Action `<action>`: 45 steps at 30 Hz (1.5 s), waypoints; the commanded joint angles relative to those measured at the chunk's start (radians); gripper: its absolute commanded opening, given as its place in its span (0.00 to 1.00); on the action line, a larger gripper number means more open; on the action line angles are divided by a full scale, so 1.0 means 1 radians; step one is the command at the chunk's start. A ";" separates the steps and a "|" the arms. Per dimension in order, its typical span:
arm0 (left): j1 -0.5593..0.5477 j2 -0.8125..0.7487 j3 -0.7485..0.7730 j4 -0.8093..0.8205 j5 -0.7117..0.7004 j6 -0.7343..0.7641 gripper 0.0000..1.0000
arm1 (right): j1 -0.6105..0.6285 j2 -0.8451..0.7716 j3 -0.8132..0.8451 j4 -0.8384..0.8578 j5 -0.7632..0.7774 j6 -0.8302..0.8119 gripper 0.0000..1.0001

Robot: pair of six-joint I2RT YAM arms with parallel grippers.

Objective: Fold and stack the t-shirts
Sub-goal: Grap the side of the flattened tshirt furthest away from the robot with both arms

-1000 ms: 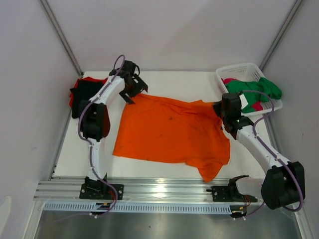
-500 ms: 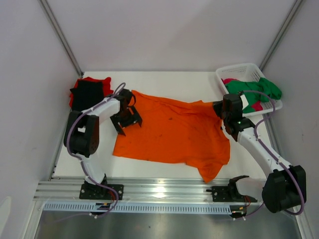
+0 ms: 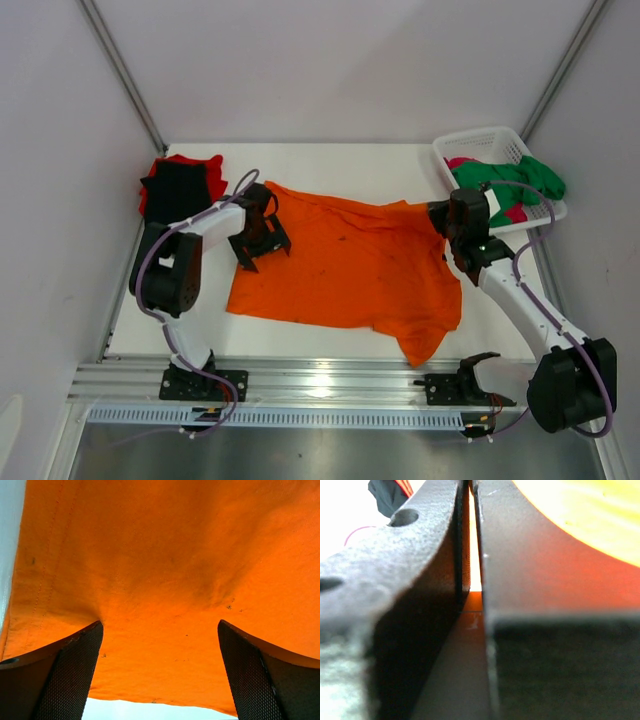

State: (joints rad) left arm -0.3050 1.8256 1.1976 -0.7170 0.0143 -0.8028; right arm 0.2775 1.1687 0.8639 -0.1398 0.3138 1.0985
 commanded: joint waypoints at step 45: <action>-0.039 -0.023 -0.188 -0.053 0.161 0.002 0.96 | -0.014 -0.072 -0.039 0.026 0.004 0.021 0.00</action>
State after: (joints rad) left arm -0.3271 1.7836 1.0756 -0.7753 0.2337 -0.8066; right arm 0.2710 1.1343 0.8284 -0.1375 0.3130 1.1164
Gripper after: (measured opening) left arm 0.961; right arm 0.010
